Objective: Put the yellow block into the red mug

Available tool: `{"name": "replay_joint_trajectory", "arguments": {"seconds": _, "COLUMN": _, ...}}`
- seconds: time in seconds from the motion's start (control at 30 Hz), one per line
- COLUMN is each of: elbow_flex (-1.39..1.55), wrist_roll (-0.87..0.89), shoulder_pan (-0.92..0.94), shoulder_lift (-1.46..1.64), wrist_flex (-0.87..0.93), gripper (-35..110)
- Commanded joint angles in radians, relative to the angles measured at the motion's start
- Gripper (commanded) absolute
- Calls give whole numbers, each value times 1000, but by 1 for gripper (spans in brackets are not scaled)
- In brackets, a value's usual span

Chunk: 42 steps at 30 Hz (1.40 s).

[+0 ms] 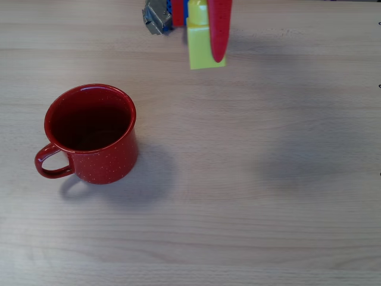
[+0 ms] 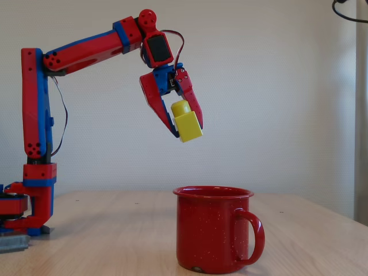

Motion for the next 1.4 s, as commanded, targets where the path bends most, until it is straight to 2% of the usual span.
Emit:
{"name": "replay_joint_trajectory", "arguments": {"seconds": 0.0, "elbow_flex": -103, "wrist_roll": -5, "shoulder_pan": 32, "shoulder_lift": 48, "wrist_flex": -18, "gripper": 0}}
{"name": "replay_joint_trajectory", "arguments": {"seconds": 0.73, "elbow_flex": -147, "wrist_roll": -190, "shoulder_pan": 451, "shoulder_lift": -121, "wrist_flex": -130, "gripper": 0}}
{"name": "replay_joint_trajectory", "arguments": {"seconds": 1.1, "elbow_flex": -80, "wrist_roll": -193, "shoulder_pan": 457, "shoulder_lift": -135, "wrist_flex": -158, "gripper": 0}}
{"name": "replay_joint_trajectory", "arguments": {"seconds": 1.37, "elbow_flex": 89, "wrist_roll": -195, "shoulder_pan": 453, "shoulder_lift": -135, "wrist_flex": -232, "gripper": 0}}
